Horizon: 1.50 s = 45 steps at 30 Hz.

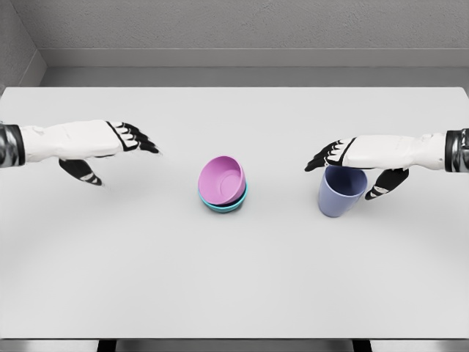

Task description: Stacking bowl and cup with both arms

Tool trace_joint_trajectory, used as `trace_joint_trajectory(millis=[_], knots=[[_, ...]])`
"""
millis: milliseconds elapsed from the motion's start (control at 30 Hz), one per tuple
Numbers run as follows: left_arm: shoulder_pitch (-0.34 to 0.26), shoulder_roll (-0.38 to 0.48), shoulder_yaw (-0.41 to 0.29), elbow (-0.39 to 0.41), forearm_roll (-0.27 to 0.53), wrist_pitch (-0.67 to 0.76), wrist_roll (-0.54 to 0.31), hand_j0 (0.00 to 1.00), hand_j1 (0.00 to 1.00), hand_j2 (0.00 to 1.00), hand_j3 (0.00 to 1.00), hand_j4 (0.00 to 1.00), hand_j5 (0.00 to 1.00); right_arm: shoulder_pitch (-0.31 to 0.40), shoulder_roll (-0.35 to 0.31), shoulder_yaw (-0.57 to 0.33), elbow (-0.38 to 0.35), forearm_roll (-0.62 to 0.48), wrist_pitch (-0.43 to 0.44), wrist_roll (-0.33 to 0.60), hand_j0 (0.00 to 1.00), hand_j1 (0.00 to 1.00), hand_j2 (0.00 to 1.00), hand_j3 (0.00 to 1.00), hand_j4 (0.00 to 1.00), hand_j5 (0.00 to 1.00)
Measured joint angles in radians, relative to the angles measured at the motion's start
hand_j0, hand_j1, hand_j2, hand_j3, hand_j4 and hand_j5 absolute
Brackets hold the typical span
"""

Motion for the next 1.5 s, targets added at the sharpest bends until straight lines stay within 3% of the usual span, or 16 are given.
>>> trace_joint_trajectory(millis=[233, 633, 900, 1067, 1500], knots=[[-0.002, 0.013, 0.042, -0.001, 0.013, 0.000, 0.000, 1.00, 1.00, 1.00, 1.00, 1.00, 1.00, 0.003, 0.002, 0.000, 0.003, 0.001, 0.000, 0.000, 1.00, 1.00, 1.00, 1.00, 1.00, 1.00], [0.000, -0.001, 0.054, -0.001, 0.019, 0.000, 0.000, 1.00, 1.00, 1.00, 1.00, 1.00, 1.00, 0.005, 0.011, 0.002, 0.008, 0.014, 0.000, 0.000, 1.00, 1.00, 1.00, 1.00, 1.00, 1.00], [0.002, -0.007, 0.058, -0.005, 0.016, 0.000, 0.000, 1.00, 1.00, 1.00, 1.00, 1.00, 1.00, 0.005, 0.016, 0.008, 0.008, 0.015, 0.000, 0.000, 0.94, 0.94, 0.94, 0.94, 0.94, 0.94], [0.041, -0.009, 0.094, 0.001, 0.017, 0.000, 0.000, 1.00, 1.00, 1.00, 1.00, 1.00, 1.00, 0.005, 0.017, 0.013, 0.008, 0.015, 0.000, 0.000, 0.90, 0.90, 0.90, 0.90, 0.90, 0.90], [0.057, -0.030, 0.162, 0.027, 0.017, 0.000, 0.000, 1.00, 1.00, 1.00, 1.00, 1.00, 1.00, 0.005, 0.017, 0.014, 0.008, 0.026, 0.000, 0.000, 0.83, 0.83, 0.83, 0.83, 0.83, 0.83]])
